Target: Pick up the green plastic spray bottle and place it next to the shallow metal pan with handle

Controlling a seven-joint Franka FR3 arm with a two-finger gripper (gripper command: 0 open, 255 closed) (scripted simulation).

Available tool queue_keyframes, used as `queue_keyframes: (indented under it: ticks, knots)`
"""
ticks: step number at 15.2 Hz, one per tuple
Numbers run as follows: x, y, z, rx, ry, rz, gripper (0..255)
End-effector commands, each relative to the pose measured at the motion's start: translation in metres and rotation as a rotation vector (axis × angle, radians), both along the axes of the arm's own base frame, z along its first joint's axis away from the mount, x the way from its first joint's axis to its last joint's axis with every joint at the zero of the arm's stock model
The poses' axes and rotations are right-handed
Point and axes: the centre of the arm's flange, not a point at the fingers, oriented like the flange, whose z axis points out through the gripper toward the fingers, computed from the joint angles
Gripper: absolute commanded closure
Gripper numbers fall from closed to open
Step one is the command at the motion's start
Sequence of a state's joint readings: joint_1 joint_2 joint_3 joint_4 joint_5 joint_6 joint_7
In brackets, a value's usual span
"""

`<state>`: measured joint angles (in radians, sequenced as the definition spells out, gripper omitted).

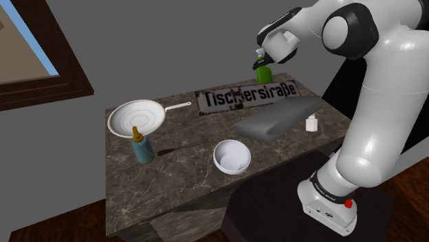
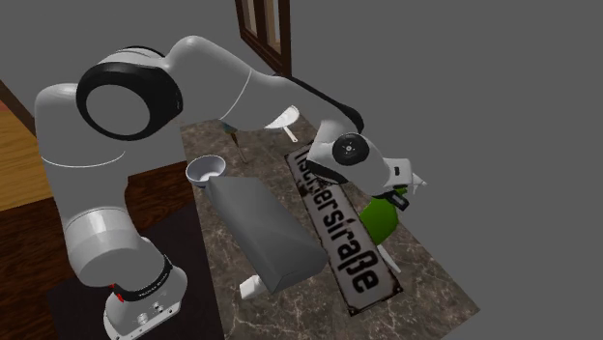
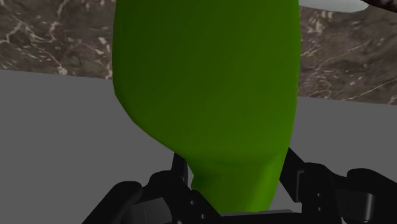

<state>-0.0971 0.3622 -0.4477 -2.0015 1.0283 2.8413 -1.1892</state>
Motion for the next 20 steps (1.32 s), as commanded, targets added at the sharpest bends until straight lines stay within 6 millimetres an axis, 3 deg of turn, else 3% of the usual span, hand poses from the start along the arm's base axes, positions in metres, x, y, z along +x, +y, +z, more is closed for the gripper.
queue_keyframes:
  ticks: [1, 20]
  knots:
    - [0.002, 0.000, 0.012, 0.000, 0.000, 0.000, 255]
    - [0.002, 0.000, 0.112, 0.000, 0.000, 0.000, 255]
